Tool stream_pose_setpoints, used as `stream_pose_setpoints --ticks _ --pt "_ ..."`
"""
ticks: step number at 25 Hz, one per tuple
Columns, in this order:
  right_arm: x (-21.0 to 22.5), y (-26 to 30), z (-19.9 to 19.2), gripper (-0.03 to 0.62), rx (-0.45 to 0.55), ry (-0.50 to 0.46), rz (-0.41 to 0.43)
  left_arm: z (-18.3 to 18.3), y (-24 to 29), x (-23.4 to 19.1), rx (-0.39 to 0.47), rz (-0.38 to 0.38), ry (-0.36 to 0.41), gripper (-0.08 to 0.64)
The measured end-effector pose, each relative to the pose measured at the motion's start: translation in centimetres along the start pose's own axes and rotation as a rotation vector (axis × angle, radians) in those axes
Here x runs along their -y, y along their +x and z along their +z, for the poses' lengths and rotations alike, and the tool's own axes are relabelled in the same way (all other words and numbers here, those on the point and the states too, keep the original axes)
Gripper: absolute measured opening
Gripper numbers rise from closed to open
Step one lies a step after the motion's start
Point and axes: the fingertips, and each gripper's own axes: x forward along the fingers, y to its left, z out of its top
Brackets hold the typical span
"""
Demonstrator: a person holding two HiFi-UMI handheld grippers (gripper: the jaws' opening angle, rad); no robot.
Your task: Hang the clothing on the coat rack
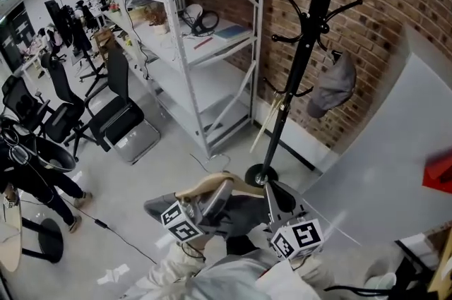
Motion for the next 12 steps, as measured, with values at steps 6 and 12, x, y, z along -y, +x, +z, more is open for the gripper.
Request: stream_pose_setpoints --ticks 6,12 --pt "1.8 5.3 -0.9 0.025 -0.005 0.020 -0.027 1.1 1.6 -4.9 -0.019 -0.005 -0.038 0.101" --pt "6.1 11.0 0.3 0.025 -0.018 -0.011 -0.098 2.0 6.2 -10.2 -0.050 -0.040 -0.072 0.103"
